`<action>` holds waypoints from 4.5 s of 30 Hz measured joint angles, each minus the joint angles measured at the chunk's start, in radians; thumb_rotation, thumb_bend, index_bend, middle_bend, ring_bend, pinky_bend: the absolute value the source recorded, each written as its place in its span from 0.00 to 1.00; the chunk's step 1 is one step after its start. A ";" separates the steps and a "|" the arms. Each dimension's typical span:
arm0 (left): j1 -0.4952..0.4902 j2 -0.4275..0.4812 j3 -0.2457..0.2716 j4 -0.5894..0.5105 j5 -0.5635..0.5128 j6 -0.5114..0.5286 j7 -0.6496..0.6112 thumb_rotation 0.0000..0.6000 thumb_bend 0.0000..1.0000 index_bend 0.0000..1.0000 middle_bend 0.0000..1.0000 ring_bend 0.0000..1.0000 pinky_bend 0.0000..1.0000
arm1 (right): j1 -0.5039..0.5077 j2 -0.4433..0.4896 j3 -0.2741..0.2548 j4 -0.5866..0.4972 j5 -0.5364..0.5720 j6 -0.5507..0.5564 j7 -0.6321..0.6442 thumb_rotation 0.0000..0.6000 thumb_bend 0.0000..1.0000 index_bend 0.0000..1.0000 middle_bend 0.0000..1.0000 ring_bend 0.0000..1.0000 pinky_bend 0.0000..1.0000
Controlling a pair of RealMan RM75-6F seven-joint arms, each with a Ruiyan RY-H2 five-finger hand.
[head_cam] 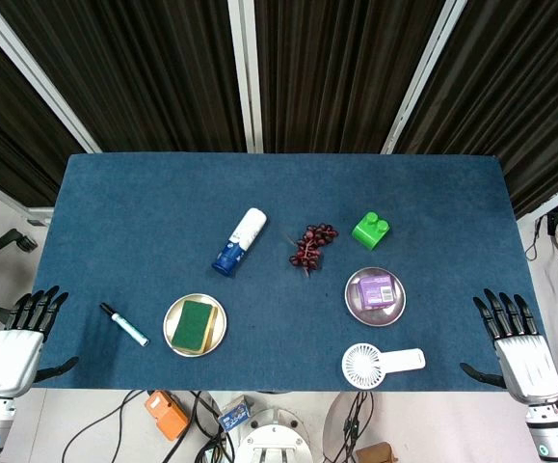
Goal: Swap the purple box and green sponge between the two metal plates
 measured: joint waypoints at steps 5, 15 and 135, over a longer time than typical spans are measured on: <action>-0.001 0.002 -0.002 -0.002 -0.004 -0.001 -0.002 1.00 0.06 0.03 0.00 0.00 0.05 | 0.008 -0.002 0.020 -0.003 -0.004 -0.043 0.004 0.71 0.17 0.00 0.00 0.00 0.00; 0.004 0.009 -0.003 0.000 -0.003 0.013 -0.021 1.00 0.06 0.03 0.00 0.00 0.05 | 0.168 -0.015 0.127 -0.088 0.026 -0.286 -0.037 0.73 0.18 0.00 0.00 0.00 0.00; -0.404 -0.243 -0.085 -0.321 -0.397 -0.539 0.626 1.00 0.14 0.22 0.23 0.22 0.33 | -0.014 0.072 -0.001 0.010 -0.138 -0.001 0.161 0.60 0.20 0.00 0.00 0.00 0.00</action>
